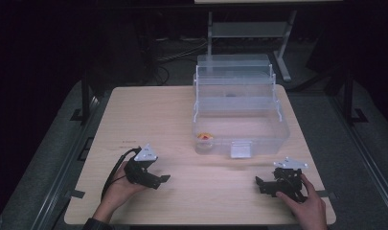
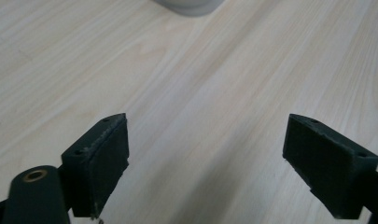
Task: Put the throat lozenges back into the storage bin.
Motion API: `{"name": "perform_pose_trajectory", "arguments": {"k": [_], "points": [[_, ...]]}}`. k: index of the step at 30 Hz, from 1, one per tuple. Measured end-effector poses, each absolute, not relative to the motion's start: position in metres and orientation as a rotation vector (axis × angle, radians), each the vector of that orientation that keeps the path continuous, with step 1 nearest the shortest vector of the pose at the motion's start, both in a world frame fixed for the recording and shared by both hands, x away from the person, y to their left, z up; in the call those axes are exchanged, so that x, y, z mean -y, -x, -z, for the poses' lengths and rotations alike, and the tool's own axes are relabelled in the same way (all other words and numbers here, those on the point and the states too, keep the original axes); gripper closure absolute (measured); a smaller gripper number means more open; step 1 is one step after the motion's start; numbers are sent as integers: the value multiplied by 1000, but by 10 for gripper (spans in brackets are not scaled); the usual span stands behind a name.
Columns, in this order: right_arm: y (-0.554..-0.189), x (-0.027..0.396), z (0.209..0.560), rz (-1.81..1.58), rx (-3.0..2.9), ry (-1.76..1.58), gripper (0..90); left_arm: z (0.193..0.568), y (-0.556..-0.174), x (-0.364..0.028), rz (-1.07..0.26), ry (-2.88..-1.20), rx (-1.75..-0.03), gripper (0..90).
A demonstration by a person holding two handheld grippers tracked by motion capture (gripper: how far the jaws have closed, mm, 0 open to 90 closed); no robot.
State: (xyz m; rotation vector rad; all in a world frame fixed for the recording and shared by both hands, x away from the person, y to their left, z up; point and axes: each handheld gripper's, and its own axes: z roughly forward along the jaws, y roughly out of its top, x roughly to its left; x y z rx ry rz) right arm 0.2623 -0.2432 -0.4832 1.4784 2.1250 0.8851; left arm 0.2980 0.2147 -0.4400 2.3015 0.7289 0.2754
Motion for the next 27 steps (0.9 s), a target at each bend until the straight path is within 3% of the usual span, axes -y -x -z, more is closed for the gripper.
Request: {"name": "perform_pose_trajectory", "arguments": {"k": [27], "points": [[-262,243,483,-886,-2124,-1480,0,470,-282,-257,-323,-2289,-808,111]]}}
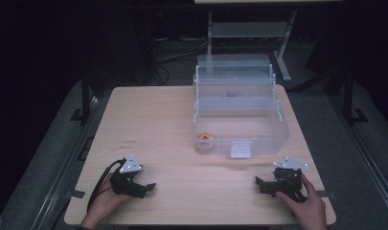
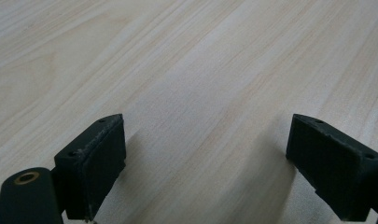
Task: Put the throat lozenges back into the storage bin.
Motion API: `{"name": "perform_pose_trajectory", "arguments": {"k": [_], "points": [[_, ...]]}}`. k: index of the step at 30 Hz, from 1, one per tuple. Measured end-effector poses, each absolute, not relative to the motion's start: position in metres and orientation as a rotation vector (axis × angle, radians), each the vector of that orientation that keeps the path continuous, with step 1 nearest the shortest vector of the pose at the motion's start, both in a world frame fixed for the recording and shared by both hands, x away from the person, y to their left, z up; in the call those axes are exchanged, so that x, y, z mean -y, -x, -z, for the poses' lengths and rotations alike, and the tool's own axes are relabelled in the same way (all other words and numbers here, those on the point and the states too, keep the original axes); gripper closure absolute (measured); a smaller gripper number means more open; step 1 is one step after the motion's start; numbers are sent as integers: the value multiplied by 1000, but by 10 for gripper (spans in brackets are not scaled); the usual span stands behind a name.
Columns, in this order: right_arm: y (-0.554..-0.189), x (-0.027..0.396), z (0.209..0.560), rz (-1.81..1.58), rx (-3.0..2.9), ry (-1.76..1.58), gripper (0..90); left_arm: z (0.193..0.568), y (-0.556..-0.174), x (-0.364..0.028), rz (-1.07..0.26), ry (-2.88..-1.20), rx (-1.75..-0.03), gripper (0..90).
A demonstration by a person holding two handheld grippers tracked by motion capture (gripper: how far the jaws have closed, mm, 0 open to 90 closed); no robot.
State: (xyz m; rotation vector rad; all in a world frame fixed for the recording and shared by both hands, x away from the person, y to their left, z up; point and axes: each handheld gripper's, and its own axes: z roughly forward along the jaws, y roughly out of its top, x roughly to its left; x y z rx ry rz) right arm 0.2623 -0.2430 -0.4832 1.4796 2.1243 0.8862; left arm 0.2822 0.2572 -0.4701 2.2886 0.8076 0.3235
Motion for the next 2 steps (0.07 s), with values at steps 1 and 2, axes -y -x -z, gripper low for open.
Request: {"name": "perform_pose_trajectory", "arguments": {"k": [1,2], "points": [[-262,243,483,-886,-2125,-1479,0,471,-282,-258,-324,-2278,-799,111],[-262,243,483,-886,-2125,-1480,0,472,-281,-259,-324,-2265,-796,110]]}}
